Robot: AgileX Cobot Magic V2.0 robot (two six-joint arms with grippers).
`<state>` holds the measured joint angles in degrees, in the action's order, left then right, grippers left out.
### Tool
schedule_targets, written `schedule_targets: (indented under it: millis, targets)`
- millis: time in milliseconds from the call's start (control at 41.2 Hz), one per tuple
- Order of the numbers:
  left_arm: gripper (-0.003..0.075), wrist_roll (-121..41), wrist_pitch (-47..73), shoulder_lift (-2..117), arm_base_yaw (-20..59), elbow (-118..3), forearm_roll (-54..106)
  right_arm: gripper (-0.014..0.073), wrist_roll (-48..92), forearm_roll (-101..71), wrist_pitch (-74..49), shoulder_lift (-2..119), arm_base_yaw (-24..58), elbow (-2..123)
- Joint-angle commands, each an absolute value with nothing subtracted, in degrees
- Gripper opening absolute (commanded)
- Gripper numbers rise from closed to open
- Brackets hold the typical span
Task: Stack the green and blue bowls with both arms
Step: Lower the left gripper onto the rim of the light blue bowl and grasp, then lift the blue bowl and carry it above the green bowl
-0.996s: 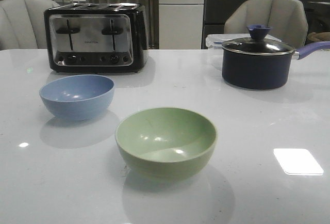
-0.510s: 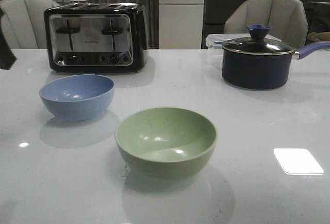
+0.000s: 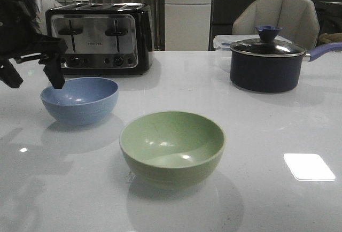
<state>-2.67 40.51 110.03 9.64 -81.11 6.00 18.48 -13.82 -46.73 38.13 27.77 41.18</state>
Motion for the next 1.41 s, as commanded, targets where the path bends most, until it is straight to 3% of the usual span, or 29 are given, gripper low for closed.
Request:
schedule_targets:
  millis: [0, 146, 389, 607, 850, 1117, 1384]
  targets:
    - [0.0600, -2.1, 38.2, 110.0, 9.8, -85.1, 7.7, 0.0425, 19.0, -14.3, -43.1, 38.0, 27.8, 42.6]
    - [0.0529, -2.1, 37.7, 112.7, 9.8, -86.3, 7.8, 0.0425, 19.0, -14.3, -43.1, 38.0, 27.8, 42.6]
    - [0.0277, -2.1, 37.6, 113.2, 9.8, -86.3, 7.8, 0.0425, 19.0, -14.3, -43.1, 38.0, 27.8, 42.6]
    - [0.0098, -2.5, 39.5, 113.0, 9.8, -86.3, 7.9, 0.0425, 19.0, -14.3, -43.1, 38.0, 27.8, 42.6]
    - [0.0093, -5.0, 43.4, 107.0, 9.8, -86.3, 9.2, 0.0425, 19.0, -14.3, -43.1, 38.0, 27.8, 42.6]
    - [0.0093, -16.0, 48.8, 95.4, 10.5, -86.3, 20.8, 0.0425, 19.0, -14.3, -43.1, 38.0, 27.8, 42.6]
    - [0.0093, -17.7, 52.0, 89.8, 19.2, -86.2, 20.7, 0.0425, 19.0, -14.3, -43.1, 38.0, 27.8, 42.6]
